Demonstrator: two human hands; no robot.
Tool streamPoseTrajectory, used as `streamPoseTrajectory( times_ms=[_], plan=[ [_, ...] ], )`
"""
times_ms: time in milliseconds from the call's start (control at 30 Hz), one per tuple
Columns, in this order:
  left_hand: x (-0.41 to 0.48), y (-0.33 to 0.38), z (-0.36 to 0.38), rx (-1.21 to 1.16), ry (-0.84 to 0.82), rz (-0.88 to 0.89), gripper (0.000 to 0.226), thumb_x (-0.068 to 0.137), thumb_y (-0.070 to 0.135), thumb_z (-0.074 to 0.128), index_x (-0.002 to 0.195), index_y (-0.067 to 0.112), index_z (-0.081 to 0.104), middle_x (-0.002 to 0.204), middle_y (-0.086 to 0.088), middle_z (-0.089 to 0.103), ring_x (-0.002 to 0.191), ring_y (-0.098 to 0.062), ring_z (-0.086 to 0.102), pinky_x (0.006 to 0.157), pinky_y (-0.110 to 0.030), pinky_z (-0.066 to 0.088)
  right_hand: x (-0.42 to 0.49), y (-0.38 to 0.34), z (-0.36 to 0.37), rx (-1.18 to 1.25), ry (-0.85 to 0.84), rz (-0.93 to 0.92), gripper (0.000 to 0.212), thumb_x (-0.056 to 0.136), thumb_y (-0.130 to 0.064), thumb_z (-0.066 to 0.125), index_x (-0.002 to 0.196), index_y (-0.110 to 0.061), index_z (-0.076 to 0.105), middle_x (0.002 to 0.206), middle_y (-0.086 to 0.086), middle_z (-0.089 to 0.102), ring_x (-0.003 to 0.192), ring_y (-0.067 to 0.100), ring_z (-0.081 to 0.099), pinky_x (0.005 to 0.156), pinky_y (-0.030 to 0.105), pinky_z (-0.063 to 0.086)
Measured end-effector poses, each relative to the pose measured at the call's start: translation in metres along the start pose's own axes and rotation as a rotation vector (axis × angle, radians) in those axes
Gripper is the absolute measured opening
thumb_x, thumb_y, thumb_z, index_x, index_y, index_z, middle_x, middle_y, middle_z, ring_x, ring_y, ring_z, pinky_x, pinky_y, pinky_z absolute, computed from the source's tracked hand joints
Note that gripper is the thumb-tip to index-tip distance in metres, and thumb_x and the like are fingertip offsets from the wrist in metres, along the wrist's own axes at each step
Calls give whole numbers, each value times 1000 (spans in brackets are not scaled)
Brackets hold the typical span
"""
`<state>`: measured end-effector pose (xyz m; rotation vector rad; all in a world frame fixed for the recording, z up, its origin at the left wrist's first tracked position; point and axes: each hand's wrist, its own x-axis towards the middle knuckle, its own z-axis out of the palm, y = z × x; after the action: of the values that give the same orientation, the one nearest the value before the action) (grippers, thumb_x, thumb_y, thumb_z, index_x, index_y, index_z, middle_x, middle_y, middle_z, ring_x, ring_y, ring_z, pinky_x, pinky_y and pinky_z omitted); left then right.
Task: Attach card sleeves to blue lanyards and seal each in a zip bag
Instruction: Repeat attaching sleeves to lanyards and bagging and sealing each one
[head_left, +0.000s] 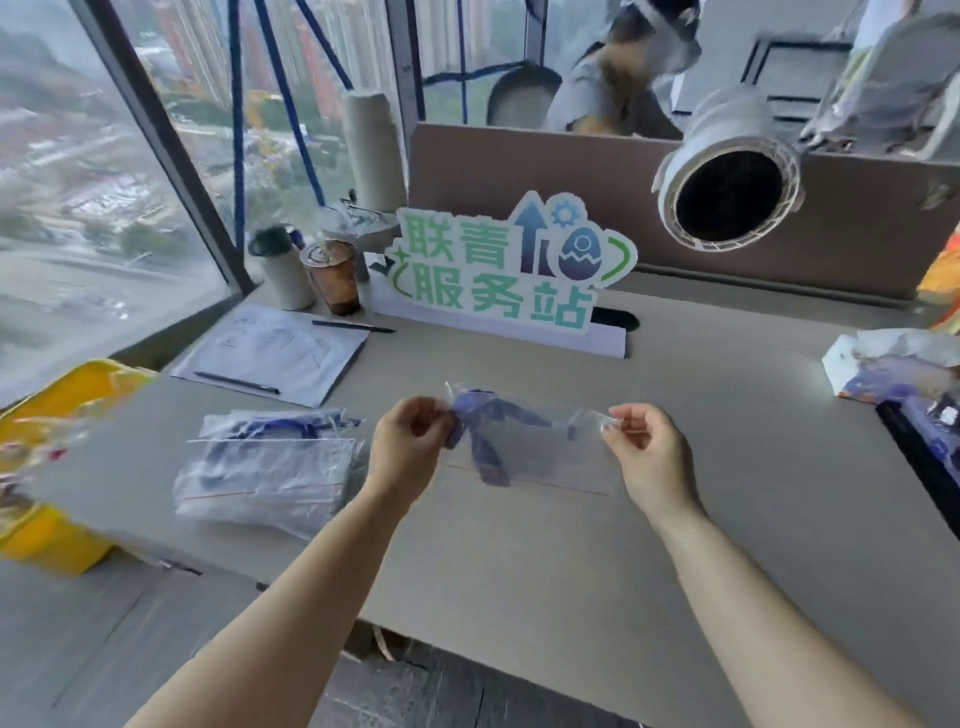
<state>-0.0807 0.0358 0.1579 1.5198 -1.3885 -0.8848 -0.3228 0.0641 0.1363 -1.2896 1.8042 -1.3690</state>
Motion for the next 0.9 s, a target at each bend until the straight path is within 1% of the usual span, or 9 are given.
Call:
streamPoseTrajectory(
  times_ms=[100, 200, 333, 433, 533, 600, 700, 800, 900],
  plan=[
    [-6, 10, -58, 47, 86, -52, 17, 81, 7, 63, 65, 13, 63, 58, 4, 61, 54, -9, 49, 54, -17, 38, -2, -45, 34, 39, -135, -37, 14, 83, -9, 67, 93, -16, 60, 86, -2, 63, 80, 15, 59, 72, 18, 43],
    [-8, 3, -110, 8, 187, -118, 14, 82, 4, 61, 70, 9, 64, 59, 2, 62, 51, 0, 51, 54, -13, 38, -7, -76, 81, 53, -270, -58, 14, 83, -9, 67, 93, -15, 60, 85, -1, 63, 77, 13, 58, 68, 17, 44],
    [10, -41, -175, -37, 265, -226, 16, 85, 2, 62, 71, 11, 64, 59, 2, 64, 60, -14, 56, 62, -23, 43, -22, -94, 159, 42, -386, -36, 13, 83, -8, 67, 92, -15, 60, 82, 0, 61, 73, 14, 57, 62, 11, 44],
    [36, -85, -214, -35, 295, -291, 7, 84, -3, 62, 81, 3, 63, 62, -3, 61, 61, -17, 54, 55, -14, 42, -33, -98, 219, 42, -395, 35, 13, 82, -9, 67, 91, -14, 60, 83, 4, 62, 74, 19, 58, 63, 15, 44],
    [64, -130, -242, 22, 253, -343, 4, 84, 1, 62, 86, 0, 65, 64, -4, 62, 64, -20, 56, 49, -7, 38, -45, -94, 270, 23, -359, 124, 14, 81, -6, 68, 91, -12, 60, 83, 4, 62, 74, 16, 55, 60, 9, 41],
    [78, -149, -254, 37, 181, -370, 7, 83, 2, 63, 88, -1, 65, 66, -4, 63, 61, -15, 56, 49, -7, 39, -52, -88, 293, 20, -328, 201, 15, 80, -5, 69, 89, -13, 59, 82, 4, 63, 74, 18, 56, 65, 17, 45],
    [97, -162, -263, -5, 34, -396, 22, 77, 6, 73, 96, 6, 63, 77, -2, 65, 68, -15, 60, 63, -18, 49, -58, -82, 312, 8, -259, 306, 17, 81, -6, 69, 90, -15, 58, 81, 0, 61, 76, 17, 56, 70, 24, 45],
    [108, -173, -266, 79, -37, -414, 37, 71, 14, 80, 102, 12, 59, 85, 1, 63, 73, -14, 59, 67, -24, 48, -57, -81, 320, -29, -209, 340, 18, 81, -8, 69, 93, -15, 58, 82, -1, 59, 75, 16, 55, 67, 19, 43],
    [111, -186, -267, 195, -65, -453, 60, 66, 30, 84, 115, 13, 54, 104, -3, 59, 86, -18, 59, 77, -33, 50, -55, -77, 326, -159, -183, 370, 29, 78, -18, 74, 99, -15, 54, 86, 0, 57, 78, 18, 54, 69, 25, 40]
  ],
)
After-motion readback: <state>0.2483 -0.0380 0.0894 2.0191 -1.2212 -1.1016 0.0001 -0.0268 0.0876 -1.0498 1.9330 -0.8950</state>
